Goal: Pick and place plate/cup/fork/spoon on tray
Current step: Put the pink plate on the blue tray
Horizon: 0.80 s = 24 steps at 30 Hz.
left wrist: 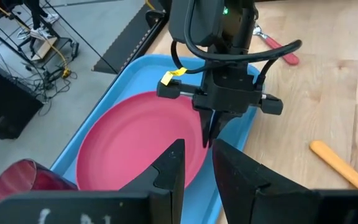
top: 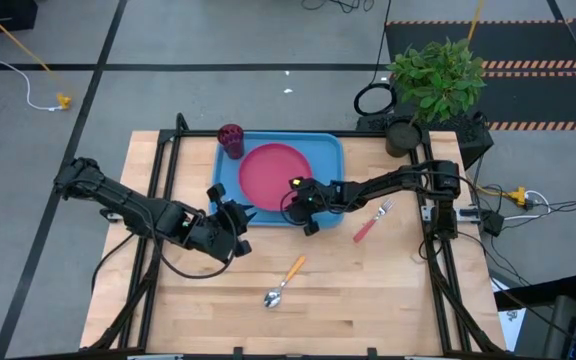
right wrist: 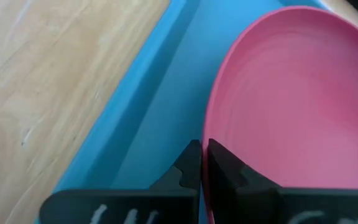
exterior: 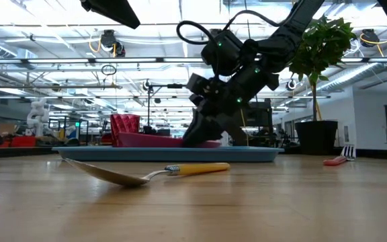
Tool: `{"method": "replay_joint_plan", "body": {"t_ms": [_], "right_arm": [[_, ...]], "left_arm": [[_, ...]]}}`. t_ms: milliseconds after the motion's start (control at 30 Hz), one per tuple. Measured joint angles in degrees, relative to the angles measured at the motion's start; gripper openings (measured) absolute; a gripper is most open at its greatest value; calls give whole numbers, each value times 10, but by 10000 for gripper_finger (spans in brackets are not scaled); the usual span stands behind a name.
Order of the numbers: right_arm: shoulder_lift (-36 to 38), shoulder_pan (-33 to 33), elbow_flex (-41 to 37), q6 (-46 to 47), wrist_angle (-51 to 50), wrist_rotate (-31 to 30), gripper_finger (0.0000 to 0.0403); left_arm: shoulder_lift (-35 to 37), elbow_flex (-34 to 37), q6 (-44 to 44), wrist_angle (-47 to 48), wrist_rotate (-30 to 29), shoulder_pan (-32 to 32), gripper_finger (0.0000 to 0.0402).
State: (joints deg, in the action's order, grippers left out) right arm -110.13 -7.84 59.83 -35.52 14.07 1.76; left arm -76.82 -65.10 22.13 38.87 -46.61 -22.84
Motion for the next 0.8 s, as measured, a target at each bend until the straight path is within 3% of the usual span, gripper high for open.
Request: {"method": "replay_joint_plan", "body": {"t_ms": [300,800], "right_arm": [[0,0,0,-13,20,12,2],[0,-1,0,-12,29,14,56]], "left_arm": [[0,0,0,-2,0,0,85],[0,0,4,-2,1,0,85]]}}
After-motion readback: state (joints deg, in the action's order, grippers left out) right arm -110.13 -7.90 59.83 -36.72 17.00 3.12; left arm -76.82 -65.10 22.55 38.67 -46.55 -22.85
